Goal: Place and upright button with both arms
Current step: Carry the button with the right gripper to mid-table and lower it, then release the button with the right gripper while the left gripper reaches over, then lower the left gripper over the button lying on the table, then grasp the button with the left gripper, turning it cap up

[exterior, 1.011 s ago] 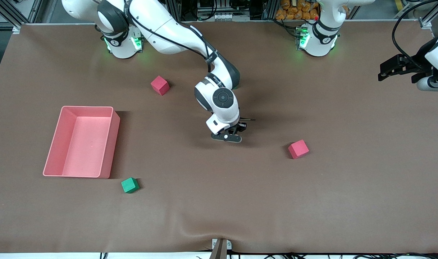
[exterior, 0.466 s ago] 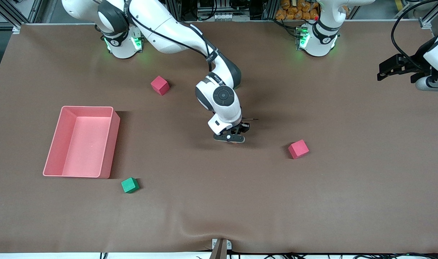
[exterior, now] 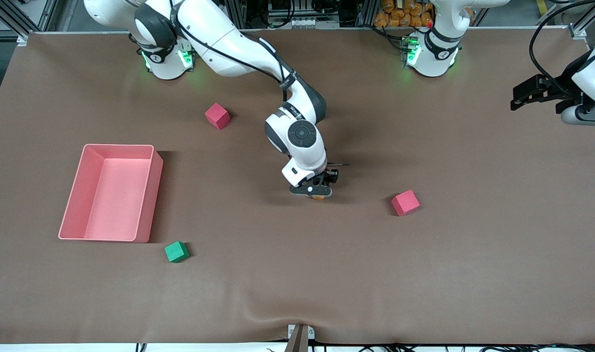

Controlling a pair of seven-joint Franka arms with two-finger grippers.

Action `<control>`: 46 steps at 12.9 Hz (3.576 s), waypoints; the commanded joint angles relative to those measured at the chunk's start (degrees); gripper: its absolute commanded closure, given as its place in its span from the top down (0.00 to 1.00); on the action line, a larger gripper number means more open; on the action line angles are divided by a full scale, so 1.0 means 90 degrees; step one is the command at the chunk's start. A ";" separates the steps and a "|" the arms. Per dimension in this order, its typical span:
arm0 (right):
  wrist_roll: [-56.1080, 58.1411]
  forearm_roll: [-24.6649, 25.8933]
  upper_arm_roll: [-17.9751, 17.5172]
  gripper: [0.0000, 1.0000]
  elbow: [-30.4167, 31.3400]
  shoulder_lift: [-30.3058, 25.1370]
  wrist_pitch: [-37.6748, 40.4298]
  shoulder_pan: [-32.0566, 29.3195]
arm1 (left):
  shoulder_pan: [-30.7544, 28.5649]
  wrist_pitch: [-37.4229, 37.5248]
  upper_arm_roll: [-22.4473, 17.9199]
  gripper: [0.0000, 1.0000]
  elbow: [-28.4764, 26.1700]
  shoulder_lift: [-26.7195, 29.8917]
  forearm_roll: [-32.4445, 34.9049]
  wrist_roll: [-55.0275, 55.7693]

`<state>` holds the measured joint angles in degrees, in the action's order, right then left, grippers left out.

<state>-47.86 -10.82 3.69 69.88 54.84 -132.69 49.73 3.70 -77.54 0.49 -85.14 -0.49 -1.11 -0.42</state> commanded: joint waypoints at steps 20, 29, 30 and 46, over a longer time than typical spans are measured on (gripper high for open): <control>0.5900 0.0958 0.0841 1.00 0.1258 -0.5466 0.5329 -0.4507 | 0.2047 -0.3073 0.0317 1.00 -0.1126 -0.1360 -0.0648 0.2114; 0.6138 0.1046 -0.0049 1.00 0.1181 -0.6542 0.6560 -0.5857 | 0.3690 -0.4868 0.0414 1.00 -0.1371 -0.2619 -0.0599 0.4274; 0.6157 0.1056 -0.0049 1.00 0.1180 -0.6542 0.6570 -0.5857 | 0.3845 -0.5103 0.0405 1.00 -0.1371 -0.2814 -0.0599 0.4323; 0.5200 0.1408 -0.0058 1.00 0.1278 -0.6484 0.6336 -0.5594 | 0.4433 -0.8309 0.0248 1.00 -0.2826 -0.3597 0.3265 0.8119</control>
<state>0.22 1.44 3.68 80.62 -2.88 -75.25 -1.55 42.80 -151.04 3.79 -110.67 -31.83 22.27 66.77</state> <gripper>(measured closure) 0.000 0.000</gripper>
